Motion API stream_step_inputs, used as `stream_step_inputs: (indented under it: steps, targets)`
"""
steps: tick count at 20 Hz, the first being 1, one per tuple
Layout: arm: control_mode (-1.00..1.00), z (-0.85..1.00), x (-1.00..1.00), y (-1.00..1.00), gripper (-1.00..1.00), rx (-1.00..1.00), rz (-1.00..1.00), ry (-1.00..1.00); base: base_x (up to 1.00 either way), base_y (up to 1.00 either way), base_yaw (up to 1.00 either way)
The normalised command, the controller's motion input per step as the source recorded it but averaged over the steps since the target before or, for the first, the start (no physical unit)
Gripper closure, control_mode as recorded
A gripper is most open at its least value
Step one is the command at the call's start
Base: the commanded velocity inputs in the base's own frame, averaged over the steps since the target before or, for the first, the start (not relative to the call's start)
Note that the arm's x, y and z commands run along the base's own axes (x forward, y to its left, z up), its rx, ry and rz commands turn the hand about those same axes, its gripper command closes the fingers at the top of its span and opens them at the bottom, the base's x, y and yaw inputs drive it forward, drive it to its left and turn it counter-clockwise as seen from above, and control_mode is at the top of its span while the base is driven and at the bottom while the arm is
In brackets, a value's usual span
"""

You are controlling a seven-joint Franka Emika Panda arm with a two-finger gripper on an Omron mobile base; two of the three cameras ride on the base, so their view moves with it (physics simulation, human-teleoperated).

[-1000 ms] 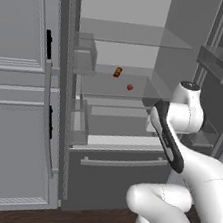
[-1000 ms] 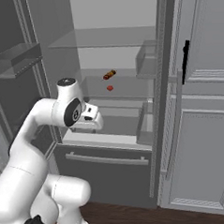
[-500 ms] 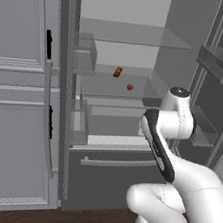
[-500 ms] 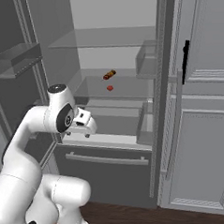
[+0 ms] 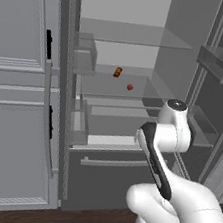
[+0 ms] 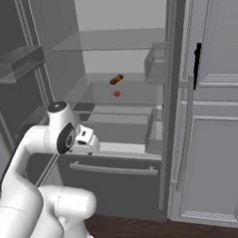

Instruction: Take the strawberry from the fridge and place it on top of the pancake, located on the dining counter.

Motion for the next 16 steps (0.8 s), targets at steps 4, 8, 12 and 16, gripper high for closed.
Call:
stream_step_inputs:
  steps: [4,8,12,16]
  targets:
    - [-1.0,-0.23,-0.15,0.0,-1.0,0.0,0.0,-0.04,0.0,0.0,0.0]
    - [-1.0,0.0,0.0,0.0,-1.0,0.0,0.0,0.0,0.0,0.0,0.0]
    - [-1.0,0.0,0.0,0.0,-1.0,0.0,0.0,0.0,0.0,0.0,0.0]
    - [-1.0,0.0,0.01,0.0,-1.0,0.0,0.0,0.0,0.0,0.0,0.0]
